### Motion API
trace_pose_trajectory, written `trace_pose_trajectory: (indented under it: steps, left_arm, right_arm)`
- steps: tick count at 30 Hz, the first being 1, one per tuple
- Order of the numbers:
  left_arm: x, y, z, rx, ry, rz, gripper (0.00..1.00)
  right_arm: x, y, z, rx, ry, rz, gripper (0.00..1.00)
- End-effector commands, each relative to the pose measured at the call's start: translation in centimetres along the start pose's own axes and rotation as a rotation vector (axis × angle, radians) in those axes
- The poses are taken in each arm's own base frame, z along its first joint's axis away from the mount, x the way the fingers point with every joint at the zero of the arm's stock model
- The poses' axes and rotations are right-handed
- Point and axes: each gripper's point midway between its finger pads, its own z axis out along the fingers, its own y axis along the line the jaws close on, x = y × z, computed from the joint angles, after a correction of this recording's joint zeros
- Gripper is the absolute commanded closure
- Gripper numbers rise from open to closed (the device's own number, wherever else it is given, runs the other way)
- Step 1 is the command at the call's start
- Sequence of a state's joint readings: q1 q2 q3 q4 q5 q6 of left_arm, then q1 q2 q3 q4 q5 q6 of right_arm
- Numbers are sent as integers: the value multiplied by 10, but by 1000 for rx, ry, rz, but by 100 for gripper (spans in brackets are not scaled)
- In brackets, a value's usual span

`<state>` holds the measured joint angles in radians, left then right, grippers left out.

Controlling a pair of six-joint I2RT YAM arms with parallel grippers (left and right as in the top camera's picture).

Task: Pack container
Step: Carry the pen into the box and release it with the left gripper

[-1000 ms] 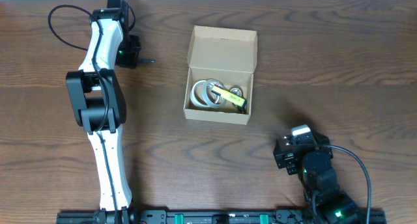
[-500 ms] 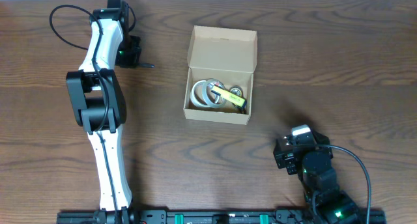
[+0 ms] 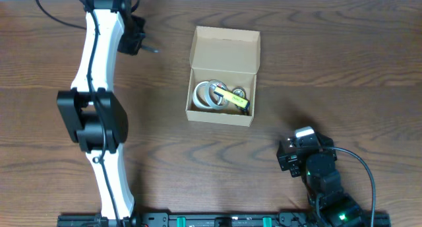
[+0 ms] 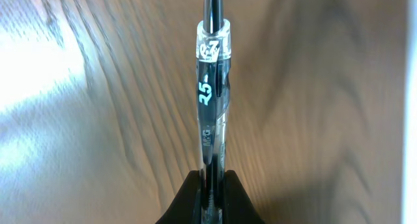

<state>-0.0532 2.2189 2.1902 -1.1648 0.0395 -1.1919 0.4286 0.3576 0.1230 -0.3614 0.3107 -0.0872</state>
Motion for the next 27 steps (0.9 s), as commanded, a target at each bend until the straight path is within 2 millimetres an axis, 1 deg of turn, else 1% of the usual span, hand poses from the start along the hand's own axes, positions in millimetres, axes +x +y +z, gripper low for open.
trace_pose_trajectory:
  steps: [1, 2, 4, 7, 9, 12, 13, 14, 16, 18, 20, 22, 23, 25, 27]
  left_arm:
    - [25, -14, -41, 72, -31, 82, 94]
    - [33, -17, -48, 86, -29, 101, 94]
    - [56, -22, -67, 123, -21, 149, 94]
    - [88, -26, -85, 154, -4, 212, 94]
    - [110, -27, -88, 159, 17, 256, 94]
    - [157, -24, -90, 152, 54, 347, 94]
    - [168, -22, -91, 150, 62, 371, 94]
    - [184, -19, -93, 145, 74, 403, 94]
    - [202, -12, -94, 127, 89, 443, 93]
    - [213, -5, -92, 104, 102, 468, 93]
    - [226, 6, -83, 68, 121, 471, 93]
    - [239, 18, -70, 26, 151, 455, 93]
    - [248, 24, -60, 9, 175, 441, 93]
    - [264, 27, -41, 14, 196, 428, 93]
    - [277, 26, -29, 35, 211, 421, 93]
  right_arm:
    - [1, -3, 0, 12, -1, 5, 1]
    - [1, -3, 0, 12, -1, 5, 1]
    - [1, -3, 0, 12, -1, 5, 1]
    - [1, -3, 0, 12, -1, 5, 1]
    - [1, -3, 0, 12, -1, 5, 1]
    - [1, -3, 0, 12, -1, 5, 1]
    - [1, -3, 0, 12, -1, 5, 1]
    - [1, -3, 0, 12, -1, 5, 1]
    - [1, -3, 0, 12, -1, 5, 1]
    - [1, -3, 0, 12, -1, 5, 1]
    - [1, -3, 0, 12, -1, 5, 1]
    - [1, -3, 0, 12, -1, 5, 1]
    - [1, -3, 0, 12, -1, 5, 1]
    - [1, -3, 0, 12, -1, 5, 1]
    - [1, -3, 0, 12, -1, 5, 1]
